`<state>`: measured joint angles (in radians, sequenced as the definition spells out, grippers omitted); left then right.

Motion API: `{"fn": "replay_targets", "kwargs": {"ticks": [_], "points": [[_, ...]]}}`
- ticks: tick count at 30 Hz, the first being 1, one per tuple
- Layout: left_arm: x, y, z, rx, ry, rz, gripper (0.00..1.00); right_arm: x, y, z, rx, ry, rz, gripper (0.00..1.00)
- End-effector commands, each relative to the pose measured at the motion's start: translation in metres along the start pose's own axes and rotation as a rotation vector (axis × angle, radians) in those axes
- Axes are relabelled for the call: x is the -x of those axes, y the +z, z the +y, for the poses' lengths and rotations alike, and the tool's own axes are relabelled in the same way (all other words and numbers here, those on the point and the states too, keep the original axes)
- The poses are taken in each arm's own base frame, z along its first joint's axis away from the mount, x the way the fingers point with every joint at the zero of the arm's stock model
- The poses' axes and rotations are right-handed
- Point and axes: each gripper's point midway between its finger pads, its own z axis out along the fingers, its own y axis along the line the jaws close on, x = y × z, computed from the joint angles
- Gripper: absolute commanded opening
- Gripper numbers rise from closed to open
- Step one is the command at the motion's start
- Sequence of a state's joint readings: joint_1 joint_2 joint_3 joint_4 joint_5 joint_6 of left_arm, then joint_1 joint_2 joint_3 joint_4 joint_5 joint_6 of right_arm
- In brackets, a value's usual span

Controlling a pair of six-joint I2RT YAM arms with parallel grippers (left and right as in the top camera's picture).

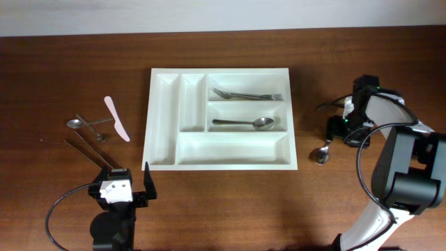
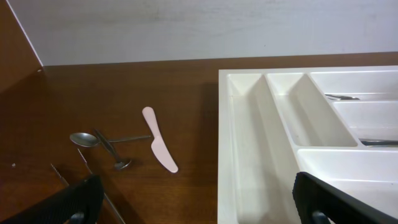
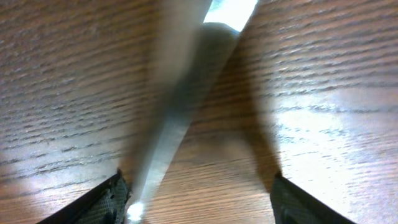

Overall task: Pack container
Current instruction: 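Lower the right gripper and close it on the spoon handle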

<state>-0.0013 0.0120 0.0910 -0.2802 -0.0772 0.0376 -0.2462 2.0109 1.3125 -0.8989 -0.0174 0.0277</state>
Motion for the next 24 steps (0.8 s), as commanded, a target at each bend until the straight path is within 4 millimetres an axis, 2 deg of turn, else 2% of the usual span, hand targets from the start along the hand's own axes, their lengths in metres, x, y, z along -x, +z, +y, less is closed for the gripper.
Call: {"fn": "replay_targets", "kwargs": {"ticks": [1,2,5,7,11,15,24], "points": [[0.0,0.0,-0.001,-0.009,0.015,-0.005,0.99,-0.025,0.036,0.004,0.058,0.028,0.115,0.58],[0.0,0.0,-0.001,-0.009,0.015,-0.005,0.99,-0.025,0.036,0.004,0.059,0.028,0.115,0.51],[0.0,0.0,-0.001,-0.009,0.015,-0.005,0.99,-0.025,0.036,0.01,0.089,0.03,0.116,0.5],[0.0,0.0,-0.001,-0.009,0.014,-0.005,0.99,-0.025,0.035,0.02,0.15,0.037,0.117,0.47],[0.0,0.0,-0.001,-0.009,0.015,-0.005,0.99,-0.021,0.033,0.032,0.21,0.059,0.105,0.48],[0.0,0.0,-0.001,-0.009,0.015,-0.004,0.99,-0.014,0.032,0.052,0.263,0.023,0.076,0.56],[0.0,0.0,-0.001,-0.009,0.015,-0.004,0.99,-0.014,0.033,0.087,0.251,-0.04,0.06,0.56]]}}
